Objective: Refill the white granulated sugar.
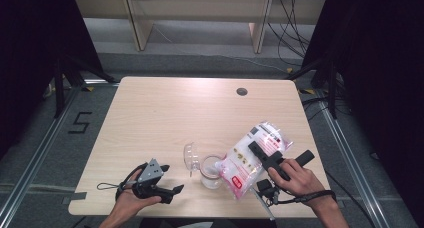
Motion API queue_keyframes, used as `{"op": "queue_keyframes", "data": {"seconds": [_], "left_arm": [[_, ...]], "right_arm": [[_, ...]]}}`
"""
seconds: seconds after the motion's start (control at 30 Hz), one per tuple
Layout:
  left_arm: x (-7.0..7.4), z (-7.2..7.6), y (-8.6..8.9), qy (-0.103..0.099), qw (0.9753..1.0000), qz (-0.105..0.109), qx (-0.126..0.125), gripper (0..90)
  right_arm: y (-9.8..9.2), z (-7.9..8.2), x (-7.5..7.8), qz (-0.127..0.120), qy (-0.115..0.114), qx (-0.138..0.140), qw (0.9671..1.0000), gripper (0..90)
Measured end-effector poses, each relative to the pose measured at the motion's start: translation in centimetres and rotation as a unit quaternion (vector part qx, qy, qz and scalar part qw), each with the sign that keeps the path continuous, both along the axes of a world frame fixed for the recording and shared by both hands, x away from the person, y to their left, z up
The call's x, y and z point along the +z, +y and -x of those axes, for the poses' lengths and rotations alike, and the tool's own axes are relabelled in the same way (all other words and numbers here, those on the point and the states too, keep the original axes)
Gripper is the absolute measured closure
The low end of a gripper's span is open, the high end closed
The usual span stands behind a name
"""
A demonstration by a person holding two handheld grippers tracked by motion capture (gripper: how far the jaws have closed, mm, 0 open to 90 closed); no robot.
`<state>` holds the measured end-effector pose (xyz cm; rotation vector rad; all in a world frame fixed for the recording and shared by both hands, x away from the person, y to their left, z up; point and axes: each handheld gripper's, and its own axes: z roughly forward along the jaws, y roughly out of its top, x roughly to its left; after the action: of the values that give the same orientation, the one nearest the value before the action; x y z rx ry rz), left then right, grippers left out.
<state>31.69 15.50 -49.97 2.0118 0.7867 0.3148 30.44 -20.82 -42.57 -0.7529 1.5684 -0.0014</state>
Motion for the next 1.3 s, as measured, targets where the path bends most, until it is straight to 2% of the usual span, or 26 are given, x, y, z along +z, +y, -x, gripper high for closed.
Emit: {"op": "queue_keyframes", "data": {"seconds": [0.2,0.23,0.27,0.3,0.4,0.97,1.0,1.07,1.13,1.17,1.23,1.3], "left_arm": [[0.0,0.0,0.0,0.0,1.0,0.0,0.0,15.5],[-0.01,-0.02,0.0,0.0,1.0,0.001,0.0,15.5],[-0.04,-0.03,-0.02,-0.001,1.0,0.002,0.001,15.5],[0.08,-0.03,0.08,0.005,1.0,-0.003,-0.004,15.5],[0.1,-0.04,0.13,0.004,1.0,-0.006,-0.004,15.5],[0.14,-0.02,0.13,0.003,1.0,-0.004,-0.003,15.5],[0.17,-0.08,0.21,0.002,0.9999,-0.012,-0.003,15.5],[0.12,-0.03,0.12,0.003,1.0,-0.003,-0.004,15.5],[0.11,-0.01,0.09,0.004,1.0,-0.002,-0.004,15.5],[0.11,-0.01,0.09,0.004,1.0,-0.002,-0.004,15.5],[0.11,0.0,0.09,0.004,1.0,-0.002,-0.003,15.5],[0.12,0.0,0.09,0.004,1.0,-0.002,-0.003,15.5]], "right_arm": [[0.07,0.01,0.14,0.01,-0.004,0.002,0.9999,58.2],[0.04,0.04,0.07,0.005,-0.004,0.0,1.0,58.2],[0.1,0.03,0.22,0.011,-0.005,0.003,0.9999,58.3],[0.1,0.05,0.21,0.009,-0.004,0.003,0.9999,58.4],[0.12,0.07,0.25,0.01,-0.004,0.003,0.9999,58.5],[-0.06,-0.02,0.05,-0.001,0.005,0.003,1.0,60.9],[-0.07,-0.02,0.04,-0.002,0.005,0.003,1.0,61.1],[-0.14,-0.04,0.03,-0.006,0.004,0.004,1.0,61.5],[-0.12,-0.11,0.19,0.001,0.001,0.009,1.0,61.8],[-0.16,-0.03,0.11,-0.007,0.008,0.001,0.9999,61.9],[-0.21,-0.05,0.09,-0.011,0.007,0.003,0.9999,62.2],[-0.18,-0.05,0.16,-0.008,0.01,0.001,0.9999,62.3]]}}
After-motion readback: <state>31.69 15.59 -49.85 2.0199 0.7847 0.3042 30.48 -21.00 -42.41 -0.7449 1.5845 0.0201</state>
